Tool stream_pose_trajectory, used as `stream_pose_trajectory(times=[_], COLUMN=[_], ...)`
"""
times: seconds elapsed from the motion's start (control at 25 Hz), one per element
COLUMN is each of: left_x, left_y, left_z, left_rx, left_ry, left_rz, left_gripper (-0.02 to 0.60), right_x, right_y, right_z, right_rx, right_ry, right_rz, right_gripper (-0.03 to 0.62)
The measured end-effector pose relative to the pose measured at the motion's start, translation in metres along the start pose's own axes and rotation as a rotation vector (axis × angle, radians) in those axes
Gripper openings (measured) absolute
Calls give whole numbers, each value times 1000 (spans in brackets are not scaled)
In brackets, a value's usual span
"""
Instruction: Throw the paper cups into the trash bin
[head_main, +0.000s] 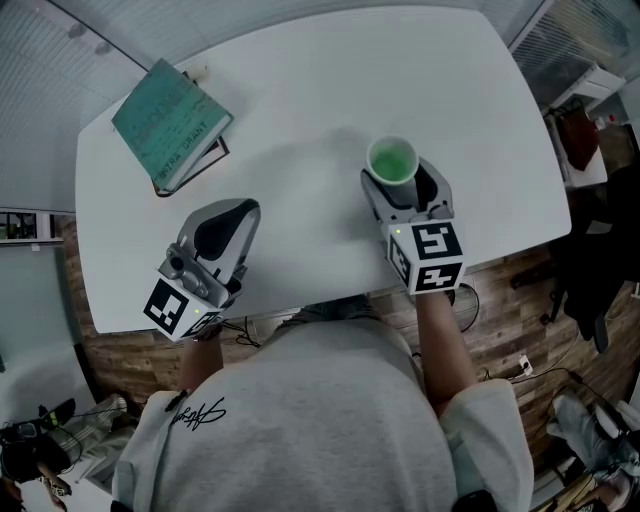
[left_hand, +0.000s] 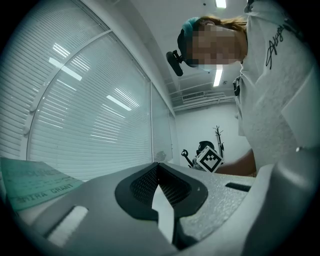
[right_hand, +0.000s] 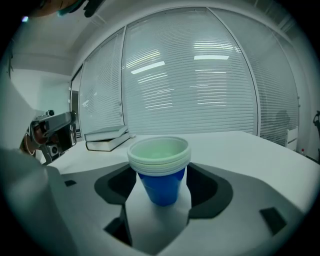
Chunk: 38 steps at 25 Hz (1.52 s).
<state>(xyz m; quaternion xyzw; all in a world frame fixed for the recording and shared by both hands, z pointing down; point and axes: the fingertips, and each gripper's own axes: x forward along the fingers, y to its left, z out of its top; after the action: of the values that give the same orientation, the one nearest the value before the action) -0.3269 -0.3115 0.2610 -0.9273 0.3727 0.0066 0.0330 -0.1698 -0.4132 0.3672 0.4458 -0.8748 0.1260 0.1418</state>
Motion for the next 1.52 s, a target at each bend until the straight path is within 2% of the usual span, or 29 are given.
stream_pose_trajectory(times=[0.28, 0.72, 1.12, 1.52], left_x=[4, 1, 7, 16], left_y=[-1, 4, -12, -35], left_z=[0, 1, 3, 1], left_rx=[-5, -27, -31, -51], left_ry=[-6, -23, -51, -66], left_rz=[-7, -16, -123, -262], left_gripper=[3, 3, 3, 3], right_x=[2, -12, -54, -92], right_y=[-3, 10, 35, 56], right_z=[0, 11, 38, 40], right_rx=[0, -5, -31, -16], right_ry=[8, -56, -162, -209], right_rz=[-14, -36, -69, -140], right_gripper=[288, 288, 288, 288])
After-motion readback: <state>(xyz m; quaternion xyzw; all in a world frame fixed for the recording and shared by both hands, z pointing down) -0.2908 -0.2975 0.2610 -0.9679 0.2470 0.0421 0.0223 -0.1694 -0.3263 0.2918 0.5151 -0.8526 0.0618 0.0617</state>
